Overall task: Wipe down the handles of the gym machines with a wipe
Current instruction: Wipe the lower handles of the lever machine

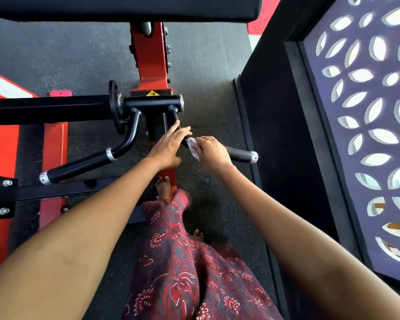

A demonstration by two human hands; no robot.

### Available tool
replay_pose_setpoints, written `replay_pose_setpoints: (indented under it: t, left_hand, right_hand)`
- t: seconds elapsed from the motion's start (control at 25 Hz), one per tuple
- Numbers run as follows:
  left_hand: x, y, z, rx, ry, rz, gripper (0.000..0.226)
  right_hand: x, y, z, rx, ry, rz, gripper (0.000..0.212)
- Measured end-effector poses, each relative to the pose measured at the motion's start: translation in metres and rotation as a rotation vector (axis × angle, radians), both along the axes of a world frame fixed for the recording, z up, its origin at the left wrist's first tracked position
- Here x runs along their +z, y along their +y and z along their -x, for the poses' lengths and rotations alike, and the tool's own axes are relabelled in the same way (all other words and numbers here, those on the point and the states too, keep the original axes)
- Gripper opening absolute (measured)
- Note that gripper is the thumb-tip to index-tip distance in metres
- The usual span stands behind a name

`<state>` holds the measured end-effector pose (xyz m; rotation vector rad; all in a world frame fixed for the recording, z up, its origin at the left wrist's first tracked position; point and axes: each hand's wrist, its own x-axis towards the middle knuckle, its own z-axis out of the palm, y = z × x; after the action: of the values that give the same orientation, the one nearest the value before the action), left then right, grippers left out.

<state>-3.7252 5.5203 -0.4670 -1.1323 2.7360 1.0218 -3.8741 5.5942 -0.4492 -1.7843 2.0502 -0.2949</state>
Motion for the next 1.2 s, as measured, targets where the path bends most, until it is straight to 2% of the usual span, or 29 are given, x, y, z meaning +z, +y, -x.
replay_pose_setpoints:
  t: [0.12, 0.2, 0.24, 0.36, 0.4, 0.48, 0.56, 0.64, 0.72, 0.76, 0.84, 1.0, 1.08, 1.2]
  left_hand:
    - [-0.003, 0.003, 0.002, 0.075, 0.053, -0.052, 0.079]
    - [-0.004, 0.004, 0.004, 0.113, 0.083, -0.06, 0.077]
    - [-0.003, 0.004, 0.003, 0.124, 0.092, -0.062, 0.077]
    - [0.004, 0.004, 0.0, 0.113, 0.06, -0.078, 0.075]
    - [0.006, 0.004, 0.0, 0.115, 0.049, -0.086, 0.075]
    - [0.009, 0.004, 0.001, 0.133, 0.031, -0.106, 0.079]
    - [0.008, 0.004, 0.002, 0.127, 0.021, -0.127, 0.083]
    - [0.009, 0.002, 0.003, 0.09, -0.011, -0.142, 0.085]
    - [0.011, 0.001, 0.006, 0.048, -0.035, -0.149, 0.086]
    - [0.013, 0.001, 0.007, 0.04, -0.046, -0.15, 0.088]
    - [0.016, 0.002, 0.007, 0.043, -0.067, -0.143, 0.089]
    - [0.014, 0.003, 0.002, 0.031, -0.064, -0.085, 0.089]
    - [0.012, 0.001, -0.002, 0.028, -0.059, -0.013, 0.089]
    - [0.015, -0.014, -0.01, 0.053, -0.159, 0.093, 0.092]
  right_hand:
    - [0.003, 0.01, -0.01, 0.04, 0.385, -0.045, 0.037]
    - [0.008, 0.01, -0.022, 0.049, 0.468, -0.074, 0.043]
    - [0.012, 0.0, -0.02, 0.032, 0.404, -0.109, 0.037]
    - [0.027, -0.026, 0.003, -0.043, -0.044, -0.367, 0.023]
    - [0.031, -0.027, 0.012, -0.042, -0.133, -0.389, 0.023]
    - [0.032, -0.024, 0.026, -0.096, -0.249, -0.312, 0.03]
    - [0.031, -0.026, 0.03, -0.135, -0.28, -0.243, 0.032]
    - [0.025, -0.023, 0.02, -0.095, -0.115, -0.269, 0.031]
    - [0.013, -0.01, 0.002, 0.003, 0.253, -0.207, 0.031]
    - [0.007, -0.003, -0.008, 0.037, 0.365, -0.16, 0.031]
    - [0.0, 0.0, -0.019, 0.048, 0.369, -0.13, 0.028]
    - [0.005, -0.011, -0.006, 0.086, 0.11, -0.135, 0.026]
    - [0.006, 0.004, 0.006, 0.143, 0.153, -0.126, 0.033]
    - [0.003, 0.013, 0.001, 0.129, 0.339, -0.155, 0.042]
